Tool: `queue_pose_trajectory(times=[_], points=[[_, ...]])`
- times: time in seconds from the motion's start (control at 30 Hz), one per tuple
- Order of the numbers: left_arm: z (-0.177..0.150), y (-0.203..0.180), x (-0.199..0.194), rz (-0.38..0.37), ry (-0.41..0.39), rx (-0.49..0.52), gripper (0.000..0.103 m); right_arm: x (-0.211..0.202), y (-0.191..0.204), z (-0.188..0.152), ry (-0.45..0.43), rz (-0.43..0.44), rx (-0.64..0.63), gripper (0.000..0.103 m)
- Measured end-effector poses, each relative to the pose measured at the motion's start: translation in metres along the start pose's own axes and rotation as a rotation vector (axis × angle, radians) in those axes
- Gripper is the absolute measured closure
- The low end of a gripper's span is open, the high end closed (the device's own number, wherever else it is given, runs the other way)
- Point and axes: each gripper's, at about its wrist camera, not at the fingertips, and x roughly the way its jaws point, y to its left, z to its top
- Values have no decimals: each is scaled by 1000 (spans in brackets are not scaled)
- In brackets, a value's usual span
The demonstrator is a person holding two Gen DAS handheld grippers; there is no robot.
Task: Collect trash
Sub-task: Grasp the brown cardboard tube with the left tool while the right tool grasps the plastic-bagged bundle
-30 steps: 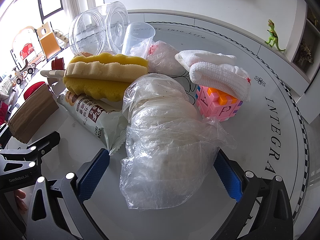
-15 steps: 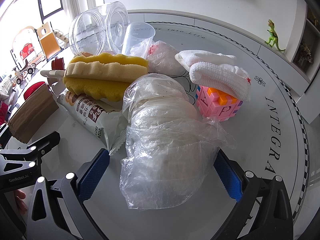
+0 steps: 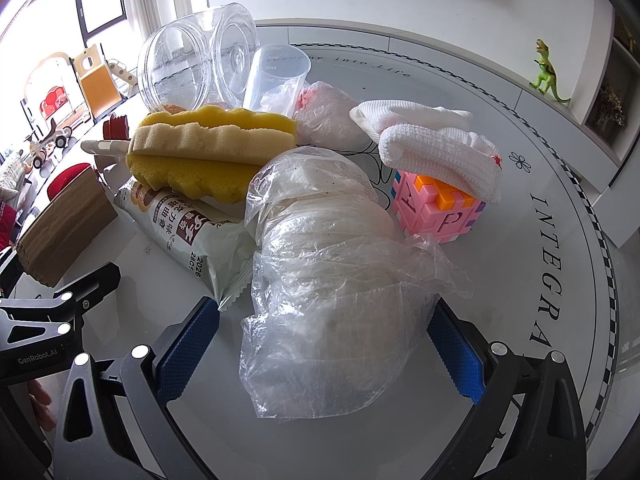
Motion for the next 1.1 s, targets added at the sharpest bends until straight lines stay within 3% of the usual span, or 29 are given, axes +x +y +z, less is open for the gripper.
queue_pose_trajectory(times=[0.17,0.27,0.5,0.63,0.67,0.7,0.8,0.93,0.97,1.03,1.1], points=[[-1,1,-2,-11,3,4,6,-1,1,0,17,7,1,3],[-6,9,-14,-59,-22,-29,6,-11,0,-3,13,79,9,3],[-5,24,-40,-46,-69,-29,6,-49,3,-11,-3,173,28,5],[-2,32,-40,-57,-70,-35,6,-47,1,2,10,152,22,26],[-4,34,-40,-58,-65,-39,6,-40,-5,11,24,153,30,47],[-3,39,-38,-62,-59,-46,6,-36,-6,13,41,162,42,63],[-2,46,-35,-78,-43,-64,6,-38,-12,15,30,185,66,71],[6,48,-28,-90,-48,-74,6,-56,-20,10,-10,192,60,72],[8,49,-24,-88,-51,-69,9,-59,-20,10,-16,192,58,71],[11,50,-18,-85,-36,-57,43,-65,-20,10,-26,198,57,71],[12,55,-15,-117,-40,-65,48,-71,-20,9,-34,203,55,71]])
